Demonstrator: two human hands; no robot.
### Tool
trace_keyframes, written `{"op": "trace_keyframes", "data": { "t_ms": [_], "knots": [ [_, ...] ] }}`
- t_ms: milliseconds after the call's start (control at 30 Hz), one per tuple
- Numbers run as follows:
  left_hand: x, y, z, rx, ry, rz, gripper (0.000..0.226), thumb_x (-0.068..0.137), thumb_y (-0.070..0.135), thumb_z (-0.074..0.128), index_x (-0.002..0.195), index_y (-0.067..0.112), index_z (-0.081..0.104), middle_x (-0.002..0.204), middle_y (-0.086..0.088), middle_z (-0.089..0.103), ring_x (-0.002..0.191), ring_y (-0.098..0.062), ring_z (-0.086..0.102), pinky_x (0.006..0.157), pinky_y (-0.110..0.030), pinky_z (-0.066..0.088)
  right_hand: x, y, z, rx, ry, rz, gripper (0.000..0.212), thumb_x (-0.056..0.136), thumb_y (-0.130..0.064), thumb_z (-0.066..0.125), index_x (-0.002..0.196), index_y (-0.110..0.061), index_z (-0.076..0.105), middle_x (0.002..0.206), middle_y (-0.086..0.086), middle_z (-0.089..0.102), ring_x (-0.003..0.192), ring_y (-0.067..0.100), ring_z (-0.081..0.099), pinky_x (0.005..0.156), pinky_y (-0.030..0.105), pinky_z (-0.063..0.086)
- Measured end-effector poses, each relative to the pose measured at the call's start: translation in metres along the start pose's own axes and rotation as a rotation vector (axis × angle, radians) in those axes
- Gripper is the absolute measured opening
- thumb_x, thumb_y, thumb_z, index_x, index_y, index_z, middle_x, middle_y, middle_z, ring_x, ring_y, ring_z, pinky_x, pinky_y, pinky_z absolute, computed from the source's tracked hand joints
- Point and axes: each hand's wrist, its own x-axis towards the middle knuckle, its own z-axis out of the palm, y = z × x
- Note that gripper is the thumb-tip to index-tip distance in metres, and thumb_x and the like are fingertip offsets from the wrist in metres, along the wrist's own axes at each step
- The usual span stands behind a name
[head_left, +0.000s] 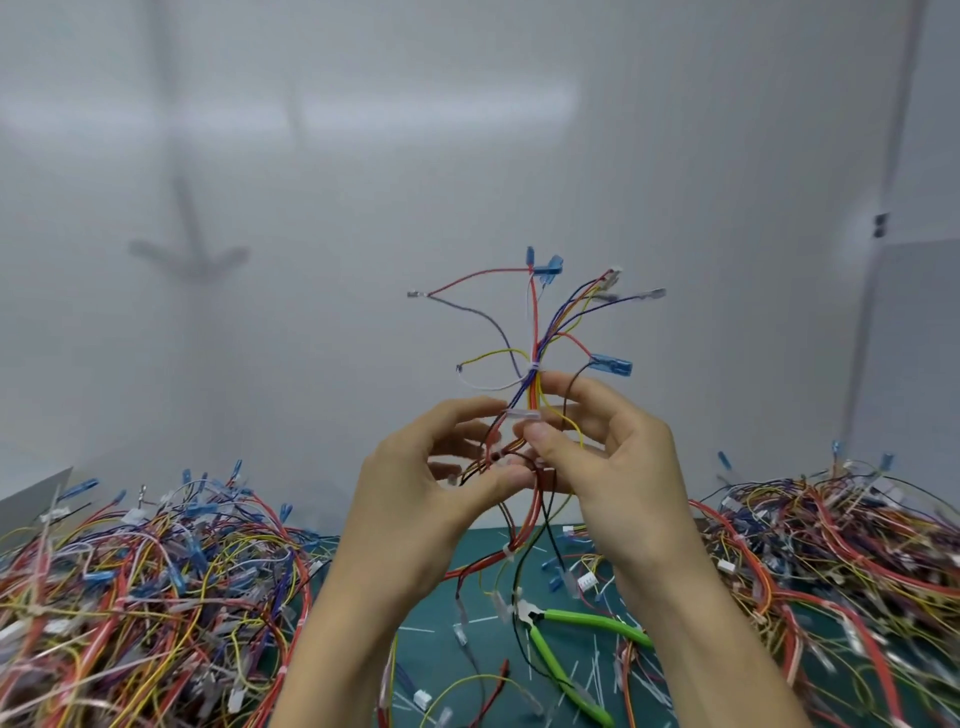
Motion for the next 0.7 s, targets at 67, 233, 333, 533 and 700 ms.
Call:
{"op": "trace_keyframes", "data": {
  "t_ms": [67,233,333,533,700],
  "knots": [
    [0.0,-0.005,-0.001,0.117,-0.002,-0.035,0.057,0.068,0.037,0.085,0.119,0.04,0.061,0.111,0.018,0.065,0.105,0.003,0.059,0.087,-0.021,0.05,0.0,-0.002,-0.001,0.032,0.042,-0.027,0.033,0.091,-0.001,0.066,0.099,-0.032,0.071,0.089,-0.001,0.076,0.068,0.017,0.074,0.059,0.021,0.056],
    [0.0,-0.02,-0.01,0.249,-0.137,-0.186,0.022,0.075,0.035,0.081,0.097,0.033,0.075,0.087,0.018,0.074,0.083,0.01,0.066,0.076,-0.016,0.055,0.003,-0.006,-0.008,0.113,0.131,-0.016,0.021,0.088,-0.006,0.07,0.101,-0.022,0.072,0.085,0.001,0.076,0.06,0.015,0.069,0.057,0.019,0.054],
    [-0.002,-0.025,-0.014,0.249,-0.254,-0.25,0.008,0.081,0.036,0.076,0.079,0.029,0.079,0.074,0.014,0.075,0.071,0.0,0.071,0.075,-0.028,0.06,0.004,-0.006,-0.012,0.147,0.143,0.017,0.018,0.087,-0.007,0.069,0.1,-0.019,0.071,0.085,0.003,0.077,0.061,0.015,0.07,0.056,0.019,0.054],
    [-0.003,-0.019,-0.014,0.121,-0.525,-0.25,0.024,0.083,0.049,0.069,0.09,0.028,0.078,0.083,0.005,0.077,0.082,-0.011,0.073,0.072,-0.023,0.054,0.005,-0.003,-0.015,0.234,0.21,0.088,0.019,0.086,-0.004,0.07,0.101,-0.016,0.07,0.083,0.003,0.077,0.065,0.017,0.072,0.057,0.021,0.056],
    [-0.003,-0.021,-0.009,0.183,-0.557,-0.242,0.008,0.086,0.022,0.075,0.094,0.02,0.077,0.082,0.001,0.077,0.071,-0.012,0.073,0.065,-0.022,0.054,0.006,0.0,-0.018,0.318,0.292,0.137,0.016,0.087,-0.002,0.068,0.1,-0.013,0.068,0.084,0.003,0.077,0.064,0.017,0.072,0.055,0.021,0.056]
  ]
}}
